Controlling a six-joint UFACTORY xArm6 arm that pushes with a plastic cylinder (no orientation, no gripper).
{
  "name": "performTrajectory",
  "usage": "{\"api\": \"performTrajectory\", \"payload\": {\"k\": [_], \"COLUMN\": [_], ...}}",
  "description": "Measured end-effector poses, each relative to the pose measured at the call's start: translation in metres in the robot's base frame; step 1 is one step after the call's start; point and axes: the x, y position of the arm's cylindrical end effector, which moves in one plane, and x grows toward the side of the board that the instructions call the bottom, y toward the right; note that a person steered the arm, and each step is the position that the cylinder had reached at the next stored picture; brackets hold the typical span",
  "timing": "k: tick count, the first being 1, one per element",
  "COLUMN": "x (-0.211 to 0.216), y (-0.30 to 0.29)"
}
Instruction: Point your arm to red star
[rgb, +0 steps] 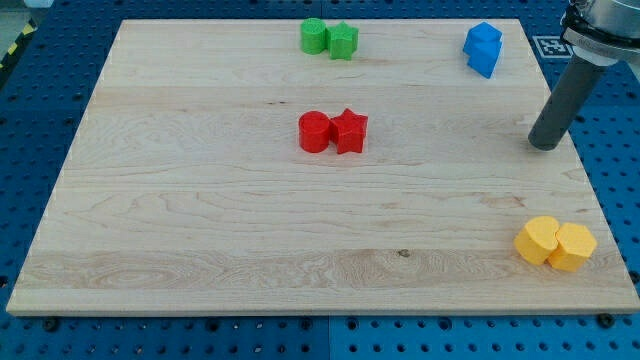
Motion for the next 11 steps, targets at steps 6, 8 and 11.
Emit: {"api": "performTrajectory", "payload": {"k": [6,8,11], "x": [0.006,-0.015,-0.015], "y": [-0.163,-0.177,-0.141]}}
